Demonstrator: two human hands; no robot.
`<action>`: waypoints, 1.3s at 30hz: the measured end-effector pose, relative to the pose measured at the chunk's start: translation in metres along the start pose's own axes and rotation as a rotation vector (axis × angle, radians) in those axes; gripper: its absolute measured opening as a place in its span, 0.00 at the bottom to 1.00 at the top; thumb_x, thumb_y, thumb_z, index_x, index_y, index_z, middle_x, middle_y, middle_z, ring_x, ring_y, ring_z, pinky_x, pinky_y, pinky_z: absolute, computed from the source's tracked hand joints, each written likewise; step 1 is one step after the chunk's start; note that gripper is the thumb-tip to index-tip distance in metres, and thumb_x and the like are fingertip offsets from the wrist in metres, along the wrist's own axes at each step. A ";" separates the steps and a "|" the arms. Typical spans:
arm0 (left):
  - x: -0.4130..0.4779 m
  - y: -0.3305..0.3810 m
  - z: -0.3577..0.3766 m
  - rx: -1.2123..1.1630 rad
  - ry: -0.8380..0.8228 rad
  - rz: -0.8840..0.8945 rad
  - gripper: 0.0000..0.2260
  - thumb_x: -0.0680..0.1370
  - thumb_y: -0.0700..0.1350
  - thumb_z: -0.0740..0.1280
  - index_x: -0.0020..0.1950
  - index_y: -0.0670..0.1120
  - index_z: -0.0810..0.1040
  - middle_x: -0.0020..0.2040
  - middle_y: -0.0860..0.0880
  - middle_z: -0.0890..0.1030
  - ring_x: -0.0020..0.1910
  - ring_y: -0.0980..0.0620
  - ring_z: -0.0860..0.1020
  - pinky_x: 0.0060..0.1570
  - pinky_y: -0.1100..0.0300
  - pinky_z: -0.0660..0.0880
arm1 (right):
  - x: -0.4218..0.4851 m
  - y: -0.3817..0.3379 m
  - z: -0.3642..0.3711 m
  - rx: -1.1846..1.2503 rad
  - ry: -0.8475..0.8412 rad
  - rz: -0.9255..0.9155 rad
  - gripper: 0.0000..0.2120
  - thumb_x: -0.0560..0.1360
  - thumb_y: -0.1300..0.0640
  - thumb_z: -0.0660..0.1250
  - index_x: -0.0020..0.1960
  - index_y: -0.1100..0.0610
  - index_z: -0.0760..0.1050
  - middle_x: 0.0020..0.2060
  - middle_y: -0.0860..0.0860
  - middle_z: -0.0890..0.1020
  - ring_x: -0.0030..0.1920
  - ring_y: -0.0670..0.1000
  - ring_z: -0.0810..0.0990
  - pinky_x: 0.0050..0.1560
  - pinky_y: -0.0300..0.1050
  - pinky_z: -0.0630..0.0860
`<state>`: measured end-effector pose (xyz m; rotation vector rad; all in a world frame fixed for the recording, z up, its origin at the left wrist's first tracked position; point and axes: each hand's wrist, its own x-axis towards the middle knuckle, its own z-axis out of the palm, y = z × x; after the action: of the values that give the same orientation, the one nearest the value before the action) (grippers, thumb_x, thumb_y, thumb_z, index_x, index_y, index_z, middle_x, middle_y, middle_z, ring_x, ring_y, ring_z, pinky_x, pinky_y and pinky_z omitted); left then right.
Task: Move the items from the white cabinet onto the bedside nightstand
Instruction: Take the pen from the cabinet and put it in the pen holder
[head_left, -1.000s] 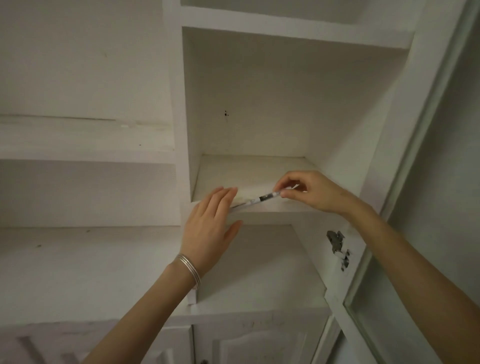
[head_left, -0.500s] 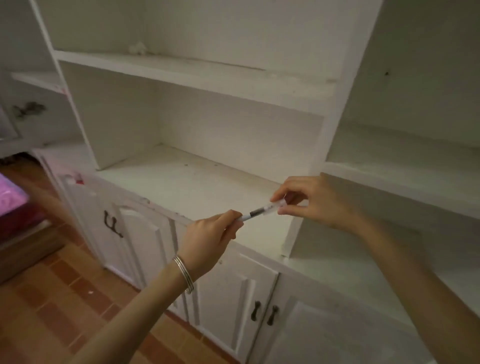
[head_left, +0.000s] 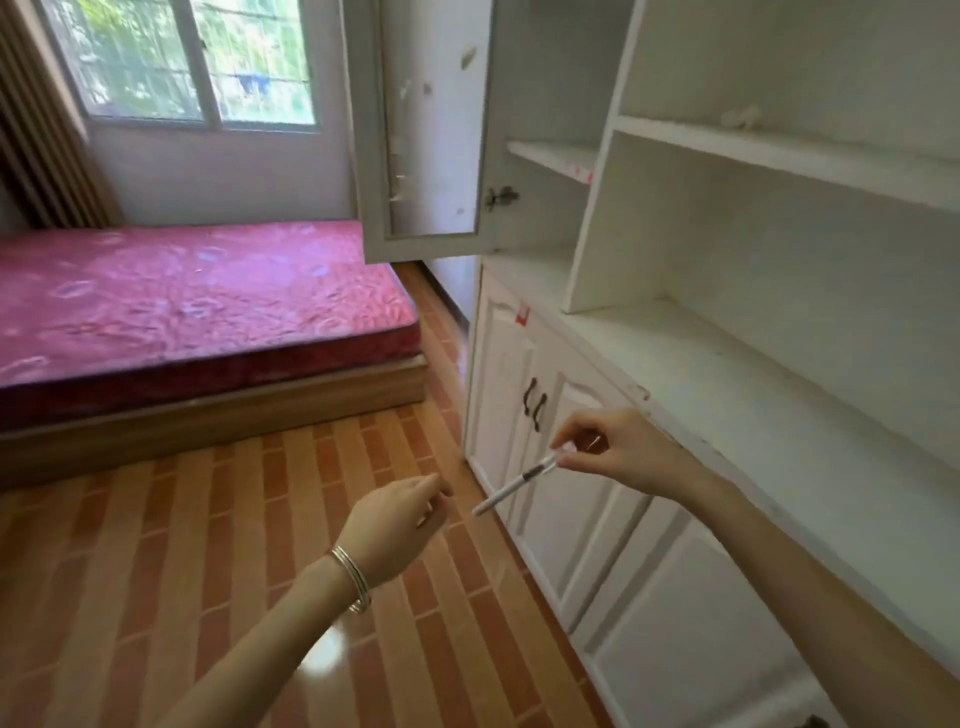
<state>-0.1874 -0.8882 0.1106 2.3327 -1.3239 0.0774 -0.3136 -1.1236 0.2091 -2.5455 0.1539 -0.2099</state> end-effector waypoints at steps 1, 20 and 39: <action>-0.015 -0.028 -0.009 0.042 0.013 -0.020 0.10 0.79 0.49 0.58 0.56 0.51 0.75 0.50 0.55 0.80 0.47 0.54 0.78 0.41 0.58 0.75 | 0.018 -0.013 0.019 -0.012 -0.019 -0.023 0.04 0.69 0.58 0.73 0.44 0.54 0.80 0.35 0.45 0.79 0.37 0.43 0.78 0.39 0.36 0.75; -0.238 -0.344 -0.138 0.558 0.105 -0.635 0.19 0.67 0.54 0.69 0.55 0.46 0.81 0.50 0.47 0.82 0.49 0.46 0.80 0.48 0.50 0.77 | 0.304 -0.246 0.313 -0.121 -0.409 -0.391 0.03 0.71 0.58 0.70 0.44 0.56 0.80 0.37 0.46 0.80 0.37 0.42 0.77 0.39 0.36 0.73; -0.133 -0.575 -0.220 0.514 0.339 -0.995 0.17 0.71 0.50 0.63 0.55 0.45 0.81 0.48 0.47 0.83 0.48 0.49 0.81 0.48 0.54 0.77 | 0.616 -0.378 0.430 0.086 -0.579 -0.703 0.04 0.72 0.57 0.68 0.45 0.55 0.81 0.36 0.44 0.81 0.37 0.42 0.80 0.39 0.36 0.75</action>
<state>0.2533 -0.4407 0.0669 2.9476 0.1210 0.5061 0.3937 -0.6742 0.1382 -2.3636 -0.9493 0.2560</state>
